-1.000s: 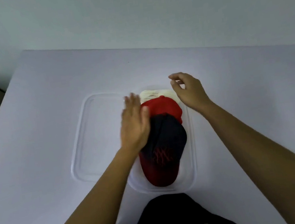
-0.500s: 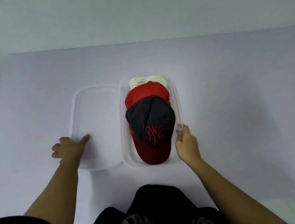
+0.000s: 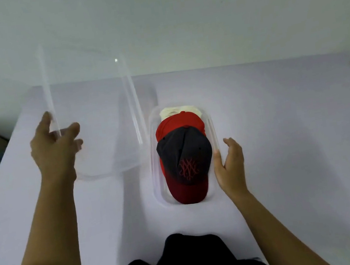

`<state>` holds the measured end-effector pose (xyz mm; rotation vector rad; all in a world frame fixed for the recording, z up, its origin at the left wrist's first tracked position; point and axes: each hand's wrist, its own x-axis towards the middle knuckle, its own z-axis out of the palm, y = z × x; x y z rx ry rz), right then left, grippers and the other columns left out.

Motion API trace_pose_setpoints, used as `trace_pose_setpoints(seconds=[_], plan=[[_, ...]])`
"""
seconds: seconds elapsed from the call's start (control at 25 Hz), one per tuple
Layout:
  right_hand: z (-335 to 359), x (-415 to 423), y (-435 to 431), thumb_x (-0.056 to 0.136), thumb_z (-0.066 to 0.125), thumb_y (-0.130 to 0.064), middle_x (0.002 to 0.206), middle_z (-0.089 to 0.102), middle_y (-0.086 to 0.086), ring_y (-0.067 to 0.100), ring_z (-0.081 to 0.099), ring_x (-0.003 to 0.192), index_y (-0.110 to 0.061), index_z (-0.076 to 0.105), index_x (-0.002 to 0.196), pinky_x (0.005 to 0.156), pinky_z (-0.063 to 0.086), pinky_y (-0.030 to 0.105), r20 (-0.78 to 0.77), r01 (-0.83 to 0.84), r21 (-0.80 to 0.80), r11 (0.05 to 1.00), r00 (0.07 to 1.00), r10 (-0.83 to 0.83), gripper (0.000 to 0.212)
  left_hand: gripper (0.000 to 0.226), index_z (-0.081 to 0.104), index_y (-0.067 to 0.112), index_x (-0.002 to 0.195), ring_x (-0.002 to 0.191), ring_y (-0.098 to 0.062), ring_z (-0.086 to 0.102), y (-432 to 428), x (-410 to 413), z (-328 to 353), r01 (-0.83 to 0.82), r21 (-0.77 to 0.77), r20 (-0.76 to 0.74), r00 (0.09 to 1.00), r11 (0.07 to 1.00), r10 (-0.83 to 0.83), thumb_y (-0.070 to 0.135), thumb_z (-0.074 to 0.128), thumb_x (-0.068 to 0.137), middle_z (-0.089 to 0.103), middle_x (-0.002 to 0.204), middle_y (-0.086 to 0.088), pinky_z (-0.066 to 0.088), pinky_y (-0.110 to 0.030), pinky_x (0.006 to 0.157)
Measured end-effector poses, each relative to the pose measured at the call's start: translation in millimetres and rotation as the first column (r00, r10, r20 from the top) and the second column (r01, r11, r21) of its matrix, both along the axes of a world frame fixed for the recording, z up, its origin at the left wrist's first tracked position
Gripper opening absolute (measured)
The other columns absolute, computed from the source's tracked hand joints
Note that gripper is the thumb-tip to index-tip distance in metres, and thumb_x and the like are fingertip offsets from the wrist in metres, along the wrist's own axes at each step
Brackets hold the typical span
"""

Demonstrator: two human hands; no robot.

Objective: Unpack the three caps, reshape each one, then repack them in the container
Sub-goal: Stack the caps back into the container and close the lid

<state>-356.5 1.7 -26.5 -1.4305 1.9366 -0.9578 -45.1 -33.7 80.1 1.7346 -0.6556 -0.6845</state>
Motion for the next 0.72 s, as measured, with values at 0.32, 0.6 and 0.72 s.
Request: trace_pose_setpoints(seconds=[0.32, 0.6, 0.72], plan=[[58, -3, -25, 0.095, 0.035, -0.047, 0.151, 0.031, -0.005, 0.019, 0.034, 0.136, -0.028, 0.019, 0.147, 0.107, 0.032, 0.035, 0.466, -0.180, 0.183, 0.967, 0.881, 0.075, 0.058, 0.065, 0.037, 0.022, 0.144, 0.052, -0.016, 0.051, 20, -102, -46, 0.354, 0.103, -0.447, 0.851, 0.929, -0.275, 0.008, 0.063, 0.086, 0.065, 0.111, -0.009, 0.052, -0.023, 0.055], [-5, -4, -14, 0.098, 0.043, -0.031, 0.158, 0.014, 0.002, 0.022, 0.017, 0.145, -0.020, 0.011, 0.149, 0.114, 0.022, 0.036, 0.256, -0.119, 0.253, 0.960, 0.965, 0.052, 0.062, 0.052, 0.040, 0.014, 0.141, 0.131, -0.029, 0.041, 27, -131, -102, 0.365, 0.360, 0.116, 0.896, 0.859, -0.429, 0.026, 0.056, 0.092, 0.040, 0.145, -0.009, 0.035, -0.042, 0.107], [-7, -1, -21, 0.098, 0.040, -0.034, 0.158, 0.014, 0.001, 0.023, 0.018, 0.144, -0.020, 0.007, 0.150, 0.114, 0.024, 0.037, 0.270, -0.155, 0.306, 0.939, 0.960, 0.071, 0.062, 0.057, 0.023, 0.021, 0.148, 0.139, -0.028, 0.030, 22, -131, -112, 0.408, 0.346, 0.166, 0.860, 0.845, -0.483, 0.025, 0.047, 0.097, 0.029, 0.154, -0.006, 0.028, -0.044, 0.112]])
